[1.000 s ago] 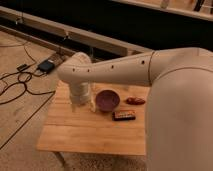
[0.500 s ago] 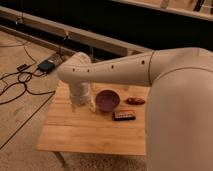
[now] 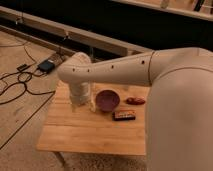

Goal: Wipe the white sponge on the table

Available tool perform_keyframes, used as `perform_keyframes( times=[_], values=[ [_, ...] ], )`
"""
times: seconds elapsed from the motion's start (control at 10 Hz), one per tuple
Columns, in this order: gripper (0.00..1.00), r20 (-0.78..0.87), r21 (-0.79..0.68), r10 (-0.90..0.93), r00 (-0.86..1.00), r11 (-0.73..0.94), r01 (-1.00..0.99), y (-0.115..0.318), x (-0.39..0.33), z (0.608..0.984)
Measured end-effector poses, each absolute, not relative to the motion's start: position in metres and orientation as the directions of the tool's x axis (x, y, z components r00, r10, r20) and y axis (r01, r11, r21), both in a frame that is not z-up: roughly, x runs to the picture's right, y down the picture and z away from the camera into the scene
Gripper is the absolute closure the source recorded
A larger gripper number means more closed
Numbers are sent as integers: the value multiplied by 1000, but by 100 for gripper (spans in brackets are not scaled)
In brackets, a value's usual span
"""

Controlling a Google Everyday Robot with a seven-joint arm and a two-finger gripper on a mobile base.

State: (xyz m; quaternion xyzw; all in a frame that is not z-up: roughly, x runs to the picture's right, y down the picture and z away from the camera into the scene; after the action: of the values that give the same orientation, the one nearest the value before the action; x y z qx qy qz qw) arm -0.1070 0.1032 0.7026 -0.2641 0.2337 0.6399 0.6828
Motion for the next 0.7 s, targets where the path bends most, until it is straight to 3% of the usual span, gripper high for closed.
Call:
perform_keyframes(
  times=[0.3, 0.7],
  values=[
    [35, -653, -74, 751, 97, 65, -995, 92, -100, 719],
    [35, -610, -182, 758, 230, 149, -972, 69, -104, 773]
  ],
)
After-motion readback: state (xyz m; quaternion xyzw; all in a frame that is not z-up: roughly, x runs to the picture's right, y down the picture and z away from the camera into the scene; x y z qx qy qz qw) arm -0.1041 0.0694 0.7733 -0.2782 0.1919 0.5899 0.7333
